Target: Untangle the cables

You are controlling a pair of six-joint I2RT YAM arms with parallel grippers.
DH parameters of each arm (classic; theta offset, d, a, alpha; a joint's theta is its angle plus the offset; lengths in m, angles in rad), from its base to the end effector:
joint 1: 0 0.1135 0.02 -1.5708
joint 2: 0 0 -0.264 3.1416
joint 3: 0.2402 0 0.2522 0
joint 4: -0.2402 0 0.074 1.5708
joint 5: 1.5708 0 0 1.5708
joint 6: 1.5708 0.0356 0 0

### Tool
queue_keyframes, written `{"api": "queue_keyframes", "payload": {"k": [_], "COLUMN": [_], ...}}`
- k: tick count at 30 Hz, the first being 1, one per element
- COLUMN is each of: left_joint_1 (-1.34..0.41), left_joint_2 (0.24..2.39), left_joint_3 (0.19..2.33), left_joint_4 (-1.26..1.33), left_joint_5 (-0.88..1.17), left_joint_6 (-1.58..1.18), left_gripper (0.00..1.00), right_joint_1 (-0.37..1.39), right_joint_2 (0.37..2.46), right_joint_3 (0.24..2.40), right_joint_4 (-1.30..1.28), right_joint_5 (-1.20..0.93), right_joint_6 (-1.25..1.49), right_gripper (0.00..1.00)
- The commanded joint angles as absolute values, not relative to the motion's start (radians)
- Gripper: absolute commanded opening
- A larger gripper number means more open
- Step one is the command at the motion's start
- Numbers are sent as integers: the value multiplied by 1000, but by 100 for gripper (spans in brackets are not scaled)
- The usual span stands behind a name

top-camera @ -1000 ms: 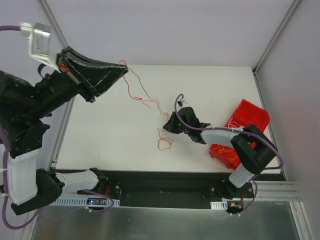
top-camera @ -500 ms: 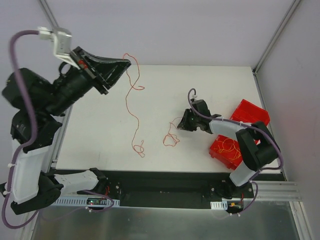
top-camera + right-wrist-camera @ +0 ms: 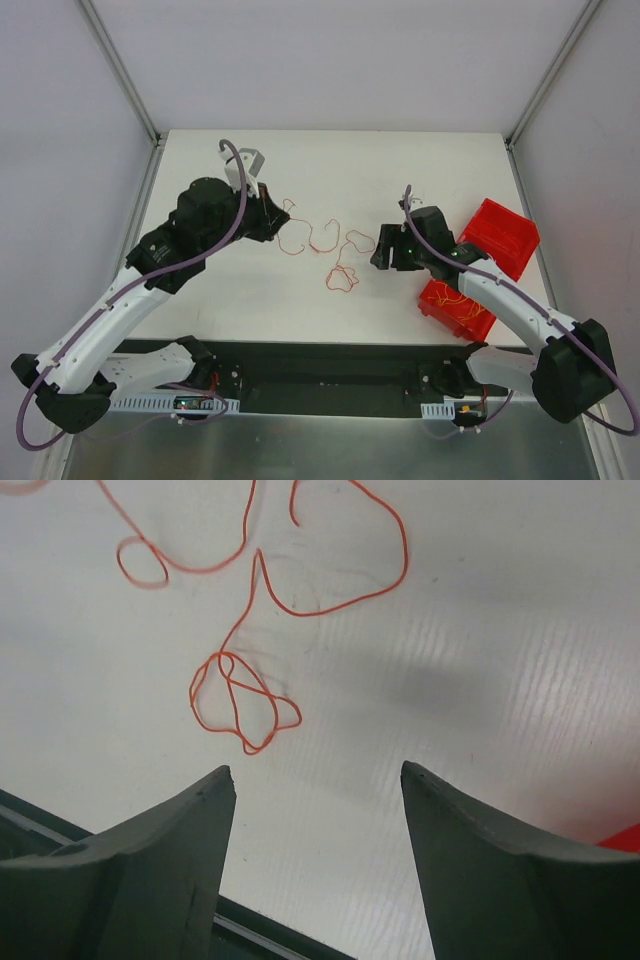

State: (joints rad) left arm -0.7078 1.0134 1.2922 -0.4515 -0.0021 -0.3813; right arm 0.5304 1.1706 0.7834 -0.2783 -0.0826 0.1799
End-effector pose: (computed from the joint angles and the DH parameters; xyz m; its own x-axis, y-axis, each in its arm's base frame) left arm 0.1576 -0.1347 0.4438 -0.3625 -0.1795 -0.9145 0.5534 0.7480 -0.3663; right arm 0.2165 0.1304 0.2521 -0.6242 -0.1594 -0.7648 -0.4558 0.8694 0.1909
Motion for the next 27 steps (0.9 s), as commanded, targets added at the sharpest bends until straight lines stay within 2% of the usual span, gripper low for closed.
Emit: {"api": "queue_keyframes", "payload": {"k": [1, 8, 13, 21, 27], "left_joint_1": [-713, -715, -715, -704, -667], "left_joint_2": [925, 802, 819, 1130, 1342], "left_joint_3": [1168, 1108, 1043, 991, 919], "left_joint_4": [-429, -471, -469, -378, -238], "left_joint_5": [-44, -149, -137, -135, -35], "left_joint_6": [-440, -411, -451, -499, -580], "left_gripper": [0, 0, 0, 0, 0], "right_joint_1": [540, 627, 718, 724, 723], "right_joint_2": [1158, 1250, 1314, 1373, 1387], "right_joint_3": [762, 833, 899, 914, 916], "right_joint_4": [-313, -288, -272, -184, -166], "right_joint_5": [-77, -98, -84, -181, -199], "right_joint_6": [143, 172, 193, 258, 273], "right_gripper": [71, 71, 71, 72, 72]}}
